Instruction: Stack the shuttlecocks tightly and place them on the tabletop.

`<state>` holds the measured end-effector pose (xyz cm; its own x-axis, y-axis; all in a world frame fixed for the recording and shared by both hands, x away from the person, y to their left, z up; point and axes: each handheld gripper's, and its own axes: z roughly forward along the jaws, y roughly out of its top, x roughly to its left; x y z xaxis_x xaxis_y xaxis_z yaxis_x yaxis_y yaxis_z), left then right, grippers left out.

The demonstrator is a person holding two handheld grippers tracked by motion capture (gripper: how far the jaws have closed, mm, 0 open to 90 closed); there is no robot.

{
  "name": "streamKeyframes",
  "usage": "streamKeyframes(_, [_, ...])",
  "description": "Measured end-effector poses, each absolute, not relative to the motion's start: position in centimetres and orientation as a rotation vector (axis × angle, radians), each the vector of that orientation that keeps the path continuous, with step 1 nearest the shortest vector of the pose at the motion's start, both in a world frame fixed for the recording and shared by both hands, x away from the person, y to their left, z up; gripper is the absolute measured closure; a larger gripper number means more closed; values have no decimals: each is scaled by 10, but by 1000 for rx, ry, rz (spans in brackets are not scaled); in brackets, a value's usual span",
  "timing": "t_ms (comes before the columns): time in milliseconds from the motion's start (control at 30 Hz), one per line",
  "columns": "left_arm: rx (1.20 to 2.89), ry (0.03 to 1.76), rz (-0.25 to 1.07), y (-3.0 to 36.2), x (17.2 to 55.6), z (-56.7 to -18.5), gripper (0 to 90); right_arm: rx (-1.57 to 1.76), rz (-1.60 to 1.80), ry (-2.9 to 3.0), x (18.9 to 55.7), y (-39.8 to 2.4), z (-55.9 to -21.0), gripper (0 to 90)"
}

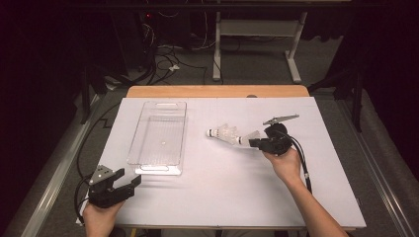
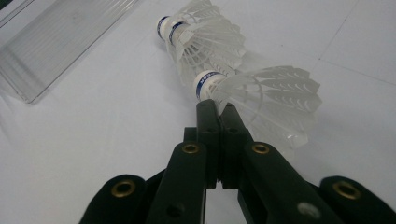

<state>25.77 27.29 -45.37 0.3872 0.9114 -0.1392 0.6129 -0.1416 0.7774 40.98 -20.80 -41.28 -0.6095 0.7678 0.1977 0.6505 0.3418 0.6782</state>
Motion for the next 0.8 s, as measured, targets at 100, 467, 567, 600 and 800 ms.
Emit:
streamKeyframes(100, [1855,1318,475,273,258,-454,322,1304,1126,2435,412,-207,-413,900])
streamKeyframes(467, [1858,1317,472,272,258,-454,322,1319,1123,2429,420,-203,-414,900])
streamKeyframes(567, [1858,1317,473,272,258,-454,322,1317,1126,2426,421,-201,-413,900])
streamKeyframes(600, [1858,1317,473,272,258,-454,322,1318,1127,2425,422,-200,-413,900])
streamKeyframes(800, [1861,1315,472,272,258,-454,322,1323,1133,2423,425,-197,-417,900])
